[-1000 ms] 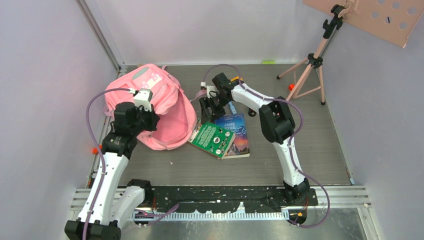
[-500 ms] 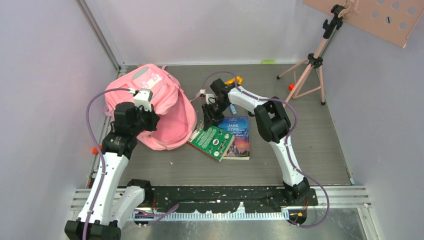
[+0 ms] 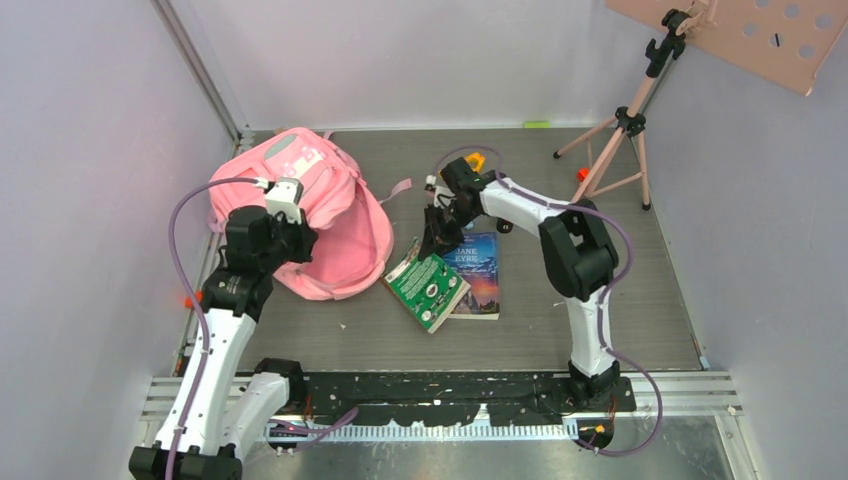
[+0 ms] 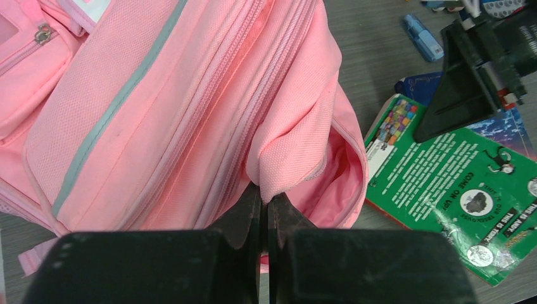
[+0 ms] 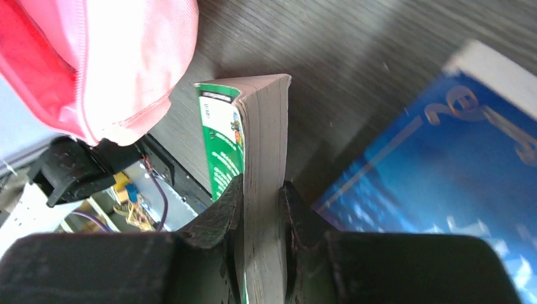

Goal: Pack the student bag
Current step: Pick up the student bag at the center of the board.

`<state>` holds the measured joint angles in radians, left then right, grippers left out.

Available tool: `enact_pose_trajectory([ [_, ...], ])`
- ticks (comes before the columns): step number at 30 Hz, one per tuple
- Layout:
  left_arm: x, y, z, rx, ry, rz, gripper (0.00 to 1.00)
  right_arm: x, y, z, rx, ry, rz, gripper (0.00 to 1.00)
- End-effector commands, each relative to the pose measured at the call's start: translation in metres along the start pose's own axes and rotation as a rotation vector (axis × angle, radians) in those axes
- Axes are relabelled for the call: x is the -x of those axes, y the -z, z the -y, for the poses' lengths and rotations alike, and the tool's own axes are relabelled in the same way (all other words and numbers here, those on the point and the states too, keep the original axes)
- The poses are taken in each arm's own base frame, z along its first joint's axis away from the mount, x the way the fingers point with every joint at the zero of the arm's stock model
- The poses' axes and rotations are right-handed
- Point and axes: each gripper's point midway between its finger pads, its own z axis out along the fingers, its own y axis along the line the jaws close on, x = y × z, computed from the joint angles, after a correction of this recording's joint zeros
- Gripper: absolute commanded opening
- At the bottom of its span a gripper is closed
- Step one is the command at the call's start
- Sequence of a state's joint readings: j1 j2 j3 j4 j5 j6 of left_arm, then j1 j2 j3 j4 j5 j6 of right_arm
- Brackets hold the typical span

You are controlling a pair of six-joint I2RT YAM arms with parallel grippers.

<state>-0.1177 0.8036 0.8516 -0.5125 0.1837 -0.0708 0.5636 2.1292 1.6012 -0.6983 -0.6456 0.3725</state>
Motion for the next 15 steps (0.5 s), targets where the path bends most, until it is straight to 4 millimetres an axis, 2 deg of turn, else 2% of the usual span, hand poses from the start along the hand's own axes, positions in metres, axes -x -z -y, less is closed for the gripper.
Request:
enact_pose_trajectory([
  [1,0.061,0.024,0.021,-0.084,-0.021,0.234,0.00,0.015,0.063,-0.037,0.004,-0.041,0.190,0.00],
  [10,0.060,0.033,0.041,-0.188,0.006,0.223,0.00,-0.004,0.138,-0.079,0.029,-0.014,0.376,0.01],
  [15,0.062,0.032,0.060,-0.297,0.029,0.219,0.00,-0.001,0.162,-0.098,0.077,-0.033,0.485,0.00],
])
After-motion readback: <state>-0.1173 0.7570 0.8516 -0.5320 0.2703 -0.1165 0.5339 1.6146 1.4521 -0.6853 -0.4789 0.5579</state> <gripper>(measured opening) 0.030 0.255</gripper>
